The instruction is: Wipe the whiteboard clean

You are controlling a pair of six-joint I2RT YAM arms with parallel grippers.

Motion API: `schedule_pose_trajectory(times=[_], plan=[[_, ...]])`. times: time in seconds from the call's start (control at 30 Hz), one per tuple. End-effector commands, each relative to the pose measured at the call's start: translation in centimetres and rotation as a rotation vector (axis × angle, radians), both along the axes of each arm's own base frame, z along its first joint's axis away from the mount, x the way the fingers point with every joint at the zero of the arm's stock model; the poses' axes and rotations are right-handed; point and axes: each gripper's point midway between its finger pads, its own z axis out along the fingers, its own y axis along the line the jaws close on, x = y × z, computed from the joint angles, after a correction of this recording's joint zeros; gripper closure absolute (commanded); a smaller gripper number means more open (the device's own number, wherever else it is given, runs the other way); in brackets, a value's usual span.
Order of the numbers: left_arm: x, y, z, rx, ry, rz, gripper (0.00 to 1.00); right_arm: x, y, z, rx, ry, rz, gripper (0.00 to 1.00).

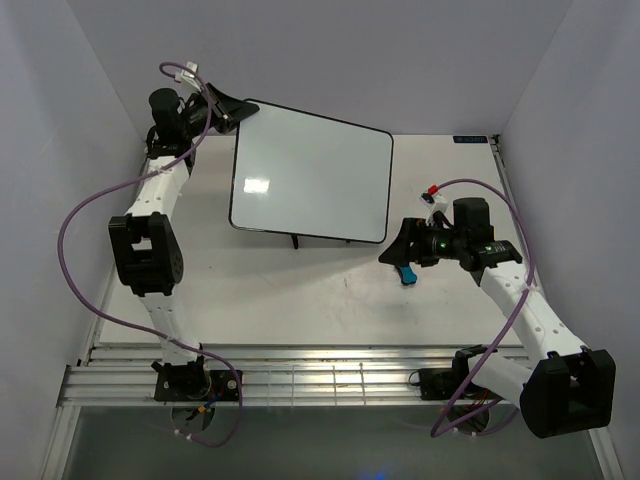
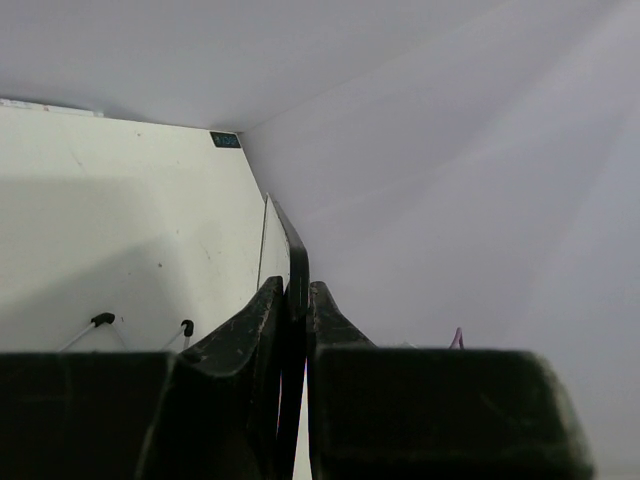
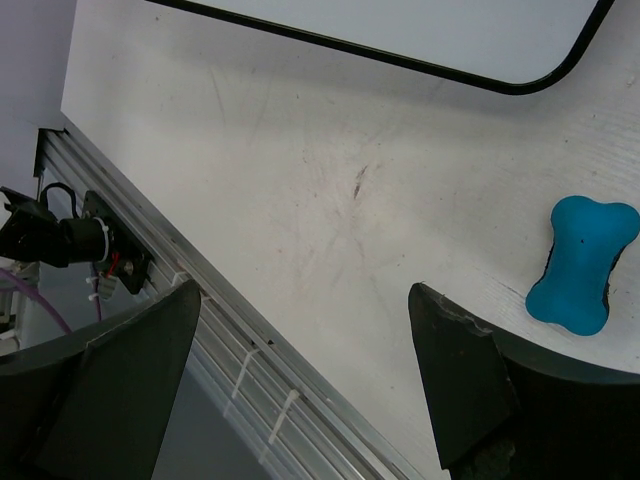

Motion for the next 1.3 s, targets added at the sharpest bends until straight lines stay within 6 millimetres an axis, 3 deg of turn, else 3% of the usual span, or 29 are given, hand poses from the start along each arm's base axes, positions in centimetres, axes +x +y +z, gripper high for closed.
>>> schedule_pose_trajectory(times=[0.0, 0.3, 0.53, 0.57, 0.7, 0.93, 1.27], plan=[[-0.9, -0.4, 5.5, -0.079, -0.069, -0.016, 1.0, 0.3, 0.1, 1.3, 0.014, -0.031, 0.003, 0.1], [1.8, -0.4, 5.2, -0.064, -0.122, 0.012, 1.0, 0.1, 0.0, 1.0, 0.01, -0.024, 0.009, 0.1], [1.8, -0.9, 5.4, -0.05, -0.15, -0.001, 1.0, 0.1, 0.0, 0.2, 0.001, -0.003, 0.011, 0.1], [1.3, -2.8, 5.6, -0.049, -0.164, -0.028, 1.0, 0.1, 0.0, 0.2, 0.004, -0.003, 0.014, 0.1], [1.7, -2.6, 7.2, -0.046, -0.216, 0.001, 1.0, 0.3, 0.2, 0.3, 0.013, 0.003, 0.019, 0.1], [2.6, -2.7, 7.4, -0.034, -0.269, -0.004, 1.0, 0.1, 0.2, 0.0, 0.007, 0.008, 0.023, 0.1], [3.2, -2.3, 5.6, 0.004, -0.282, -0.041, 1.0, 0.1, 0.3, -0.4, 0.009, 0.023, 0.029, 0.1]])
